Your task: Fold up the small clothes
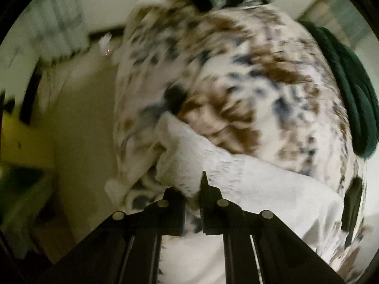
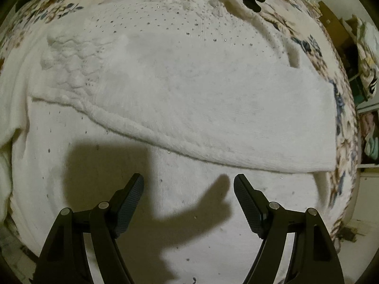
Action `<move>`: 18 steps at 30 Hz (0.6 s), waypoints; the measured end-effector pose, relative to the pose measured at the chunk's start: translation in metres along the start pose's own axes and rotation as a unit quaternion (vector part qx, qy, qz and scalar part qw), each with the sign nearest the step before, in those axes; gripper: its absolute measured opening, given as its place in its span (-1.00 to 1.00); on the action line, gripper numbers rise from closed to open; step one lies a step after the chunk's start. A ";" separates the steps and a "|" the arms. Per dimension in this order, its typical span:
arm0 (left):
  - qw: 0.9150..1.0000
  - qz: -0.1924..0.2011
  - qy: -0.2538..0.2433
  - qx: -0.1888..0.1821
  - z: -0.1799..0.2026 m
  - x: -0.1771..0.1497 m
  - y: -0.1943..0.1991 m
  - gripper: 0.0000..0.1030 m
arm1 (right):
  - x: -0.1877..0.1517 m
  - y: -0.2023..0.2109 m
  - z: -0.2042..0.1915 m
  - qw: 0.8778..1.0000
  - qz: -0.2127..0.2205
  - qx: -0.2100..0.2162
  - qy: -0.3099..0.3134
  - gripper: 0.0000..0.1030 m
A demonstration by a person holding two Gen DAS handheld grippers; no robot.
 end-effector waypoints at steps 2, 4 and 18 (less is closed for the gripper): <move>0.999 0.028 -0.042 0.000 0.019 0.012 0.018 -0.86 | 0.001 -0.004 0.006 1.000 -0.003 0.020 -0.018 0.56; 0.994 0.062 -0.093 -0.007 0.061 0.022 0.042 -0.86 | -0.001 -0.006 0.014 0.998 -0.010 0.044 -0.041 0.56; 0.899 0.088 -0.395 -0.168 0.392 -0.140 0.118 -0.86 | 0.026 0.019 0.151 0.982 0.025 0.112 -0.152 0.56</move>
Point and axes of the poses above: each gripper's, at about its wrist camera, not at the fingertips, and y roughly against the way its jaws point, z to its right, x to its top, the point moved 9 cm from there along -y, roughly the way its jaws point, and after that the axes turned 2 degrees about -y, right-handed, at the moved point
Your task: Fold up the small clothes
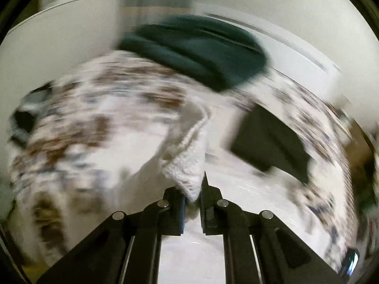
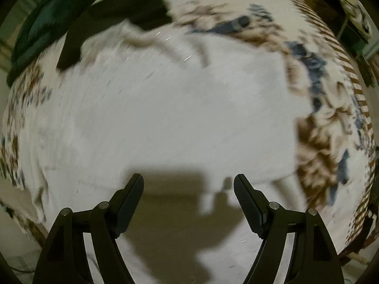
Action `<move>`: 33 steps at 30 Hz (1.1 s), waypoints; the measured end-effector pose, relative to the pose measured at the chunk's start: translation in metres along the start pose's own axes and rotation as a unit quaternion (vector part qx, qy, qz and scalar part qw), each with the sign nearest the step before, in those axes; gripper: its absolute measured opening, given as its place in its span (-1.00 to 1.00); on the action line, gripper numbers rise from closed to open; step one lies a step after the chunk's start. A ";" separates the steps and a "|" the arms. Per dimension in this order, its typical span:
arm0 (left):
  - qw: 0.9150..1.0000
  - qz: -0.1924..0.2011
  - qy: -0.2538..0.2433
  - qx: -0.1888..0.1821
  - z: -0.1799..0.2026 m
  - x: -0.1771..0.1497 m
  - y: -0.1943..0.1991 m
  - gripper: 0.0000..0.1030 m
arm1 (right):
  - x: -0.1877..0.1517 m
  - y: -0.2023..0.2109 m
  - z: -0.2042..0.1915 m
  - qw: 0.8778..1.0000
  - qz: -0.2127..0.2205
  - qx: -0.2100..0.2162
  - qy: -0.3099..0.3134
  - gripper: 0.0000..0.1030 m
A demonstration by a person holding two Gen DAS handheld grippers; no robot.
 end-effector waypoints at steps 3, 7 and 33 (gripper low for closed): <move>0.995 -0.033 -0.075 -0.062 0.110 -0.032 -0.024 -0.86 | 0.027 0.003 0.043 1.000 0.001 -0.002 -0.023 0.56; 0.980 -0.074 -0.143 -0.118 0.211 -0.083 -0.041 -0.86 | 0.037 0.004 0.093 0.999 0.000 -0.012 -0.047 0.56; 0.985 -0.109 -0.086 0.106 -0.008 -0.088 -0.046 0.83 | 0.088 -0.022 0.088 0.989 -0.038 0.107 -0.093 0.56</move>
Point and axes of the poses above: each gripper's, at about its wrist camera, not at the fingertips, and y roughly against the way its jaws point, z to its right, x to its top, the point moved 9 cm from there along -y, roughly the way its jaws point, and after that the axes turned 2 degrees about -y, right-handed, at the moved point
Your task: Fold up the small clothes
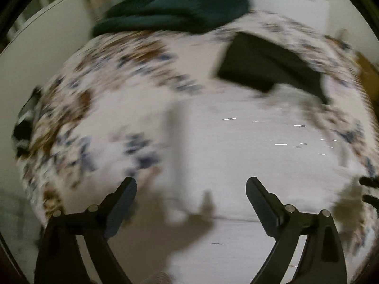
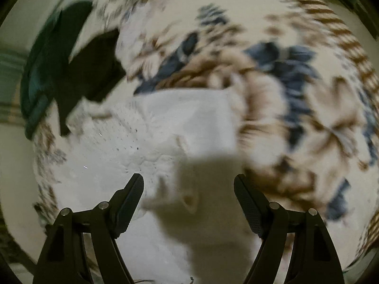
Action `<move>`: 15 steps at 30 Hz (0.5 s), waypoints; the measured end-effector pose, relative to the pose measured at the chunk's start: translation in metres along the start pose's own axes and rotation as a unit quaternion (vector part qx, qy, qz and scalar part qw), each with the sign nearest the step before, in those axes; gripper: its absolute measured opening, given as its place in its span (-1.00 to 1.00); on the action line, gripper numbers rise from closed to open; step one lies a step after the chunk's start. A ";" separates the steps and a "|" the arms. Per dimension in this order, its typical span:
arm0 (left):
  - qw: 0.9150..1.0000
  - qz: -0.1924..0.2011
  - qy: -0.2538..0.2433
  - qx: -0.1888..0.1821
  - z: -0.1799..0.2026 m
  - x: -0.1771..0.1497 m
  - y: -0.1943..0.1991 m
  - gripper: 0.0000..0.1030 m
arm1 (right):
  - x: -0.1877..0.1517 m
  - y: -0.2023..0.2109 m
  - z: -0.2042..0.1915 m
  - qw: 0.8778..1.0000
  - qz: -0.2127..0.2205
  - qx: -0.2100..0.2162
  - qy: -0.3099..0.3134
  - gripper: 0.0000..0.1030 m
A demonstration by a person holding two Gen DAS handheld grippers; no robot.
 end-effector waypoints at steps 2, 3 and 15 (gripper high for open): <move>0.999 -0.015 0.024 0.020 -0.025 -0.002 -0.014 0.83 | -0.005 -0.032 -0.013 0.999 -0.036 -0.013 0.023 0.44; 0.998 -0.021 0.043 0.028 -0.041 -0.002 -0.022 0.83 | -0.007 -0.044 -0.019 0.998 -0.047 -0.020 0.032 -0.24; 0.998 -0.041 0.043 0.038 -0.052 0.044 -0.106 0.83 | 0.003 -0.032 0.024 0.990 0.003 -0.143 0.003 -0.79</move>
Point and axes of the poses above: each gripper's, at about its wrist camera, not at the fingertips, and y roughly against the way its jaws point, z to its right, x to its top, the point moved 9 cm from there along -y, roughly the way its jaws point, and after that the axes turned 2 degrees about -y, right-handed, at the moved point
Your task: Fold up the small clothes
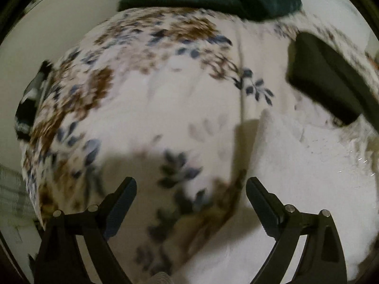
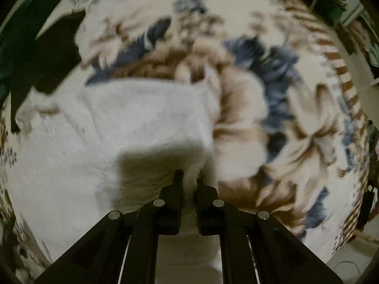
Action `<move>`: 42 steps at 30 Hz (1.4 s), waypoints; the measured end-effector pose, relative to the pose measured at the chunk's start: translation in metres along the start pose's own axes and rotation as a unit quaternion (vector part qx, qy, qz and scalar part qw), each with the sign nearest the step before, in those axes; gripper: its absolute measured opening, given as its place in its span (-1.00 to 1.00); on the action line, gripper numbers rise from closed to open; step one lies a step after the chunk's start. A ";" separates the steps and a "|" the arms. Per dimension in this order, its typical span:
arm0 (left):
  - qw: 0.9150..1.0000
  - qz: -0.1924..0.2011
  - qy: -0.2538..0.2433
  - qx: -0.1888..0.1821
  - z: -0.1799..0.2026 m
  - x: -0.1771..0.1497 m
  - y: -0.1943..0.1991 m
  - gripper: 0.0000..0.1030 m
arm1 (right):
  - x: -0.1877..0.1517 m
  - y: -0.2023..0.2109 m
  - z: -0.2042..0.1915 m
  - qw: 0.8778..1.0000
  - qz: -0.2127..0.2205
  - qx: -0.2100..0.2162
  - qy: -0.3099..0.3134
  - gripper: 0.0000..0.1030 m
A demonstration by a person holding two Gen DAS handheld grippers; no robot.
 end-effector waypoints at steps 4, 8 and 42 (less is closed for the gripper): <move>0.998 -0.027 -0.058 0.017 0.018 0.005 -0.040 0.83 | 0.003 -0.004 0.000 1.000 -0.008 -0.005 -0.001 -0.48; 0.998 -0.011 -0.059 -0.006 0.013 0.016 -0.028 0.83 | 0.006 0.012 0.018 0.999 -0.017 0.024 -0.041 0.23; 0.957 -0.141 -0.233 -0.105 0.330 -0.439 0.144 0.29 | -0.011 0.063 0.196 0.970 -0.113 0.194 0.090 0.37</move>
Point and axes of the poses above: each gripper's, at about its wrist camera, not at the fingertips, and y roughly against the way its jaws point, z to its right, x to its top, the point moved 9 cm from there along -y, roughly the way its jaws point, and after that the axes turned 2 degrees about -y, right-handed, at the moved point
